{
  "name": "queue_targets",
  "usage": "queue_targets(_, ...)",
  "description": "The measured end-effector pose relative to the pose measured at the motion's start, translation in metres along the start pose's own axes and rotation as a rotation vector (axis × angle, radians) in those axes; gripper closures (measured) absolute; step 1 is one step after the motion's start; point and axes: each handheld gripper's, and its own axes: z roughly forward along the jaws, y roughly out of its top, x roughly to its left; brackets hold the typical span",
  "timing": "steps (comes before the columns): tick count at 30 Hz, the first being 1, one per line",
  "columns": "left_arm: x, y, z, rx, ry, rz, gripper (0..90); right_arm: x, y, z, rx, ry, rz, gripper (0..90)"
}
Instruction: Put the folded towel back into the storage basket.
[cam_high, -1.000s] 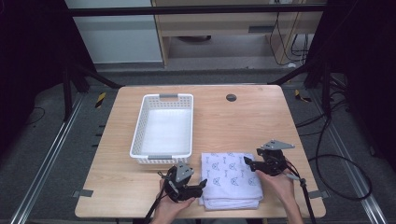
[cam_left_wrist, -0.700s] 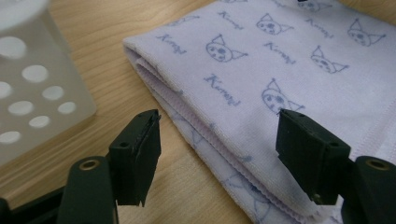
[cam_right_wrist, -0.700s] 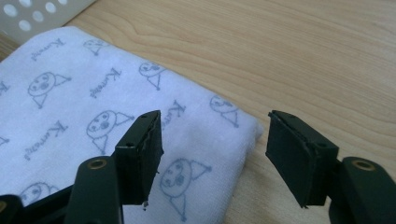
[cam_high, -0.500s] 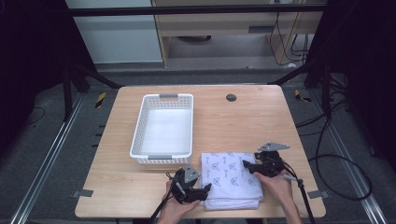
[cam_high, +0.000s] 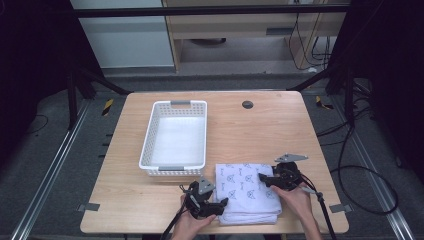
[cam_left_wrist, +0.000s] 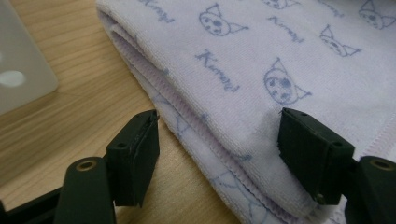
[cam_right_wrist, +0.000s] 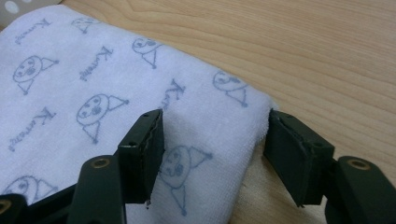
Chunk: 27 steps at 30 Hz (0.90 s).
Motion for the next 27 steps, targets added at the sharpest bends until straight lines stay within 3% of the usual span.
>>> queue_targets(9, -0.0016, 0.0015, 0.0005, 0.011, -0.018, 0.013, 34.9, -0.0022, -0.0012, 0.0023, 0.008, 0.026, 0.048, 41.0)
queue_targets(16, -0.0029, 0.0019, 0.0002, 0.014, -0.044, 0.002, 45.1, -0.0023, -0.0011, 0.0024, 0.011, 0.051, 0.063, 48.6)
queue_targets(22, -0.0042, 0.0031, -0.0004, 0.025, -0.064, -0.036, 55.0, -0.0013, -0.0002, 0.0025, 0.014, 0.08, 0.08, 58.6)
queue_targets(27, -0.0079, 0.0044, -0.0012, 0.026, -0.065, -0.016, 63.9, 0.0006, 0.0015, 0.0023, 0.011, 0.083, 0.08, 65.9)
